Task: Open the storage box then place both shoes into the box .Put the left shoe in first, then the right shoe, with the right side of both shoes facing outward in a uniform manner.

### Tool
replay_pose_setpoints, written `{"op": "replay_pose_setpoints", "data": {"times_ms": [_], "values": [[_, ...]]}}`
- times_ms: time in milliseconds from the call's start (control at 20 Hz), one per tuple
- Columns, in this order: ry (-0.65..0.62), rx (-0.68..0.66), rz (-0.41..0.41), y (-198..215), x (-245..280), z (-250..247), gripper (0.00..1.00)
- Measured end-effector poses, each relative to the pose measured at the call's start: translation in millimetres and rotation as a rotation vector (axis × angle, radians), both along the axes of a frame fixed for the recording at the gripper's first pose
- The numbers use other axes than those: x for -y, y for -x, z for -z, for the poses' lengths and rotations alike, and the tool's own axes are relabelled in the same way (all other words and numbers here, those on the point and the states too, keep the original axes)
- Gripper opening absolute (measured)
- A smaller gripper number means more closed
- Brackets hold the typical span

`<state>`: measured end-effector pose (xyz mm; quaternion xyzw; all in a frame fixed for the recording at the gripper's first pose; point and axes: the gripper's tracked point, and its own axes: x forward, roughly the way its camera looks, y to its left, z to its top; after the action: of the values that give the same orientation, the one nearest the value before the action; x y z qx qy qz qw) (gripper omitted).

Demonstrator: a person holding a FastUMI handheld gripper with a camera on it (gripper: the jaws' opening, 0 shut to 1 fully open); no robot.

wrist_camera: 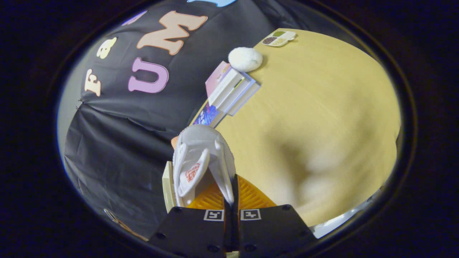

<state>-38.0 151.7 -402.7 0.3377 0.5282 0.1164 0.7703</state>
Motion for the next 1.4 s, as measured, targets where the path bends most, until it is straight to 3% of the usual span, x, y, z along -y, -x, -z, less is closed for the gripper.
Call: {"op": "replay_pose_setpoints", "data": {"times_ms": [450,800,1100,1400], "values": [[-0.107,0.087,-0.082,2,-152,-67,0.03],[-0.116,0.087,-0.126,12,-256,-67,0.03],[-0.029,0.122,-0.145,21,-309,-42,0.03],[0.175,0.146,-0.149,34,-309,-1,0.03]]}}
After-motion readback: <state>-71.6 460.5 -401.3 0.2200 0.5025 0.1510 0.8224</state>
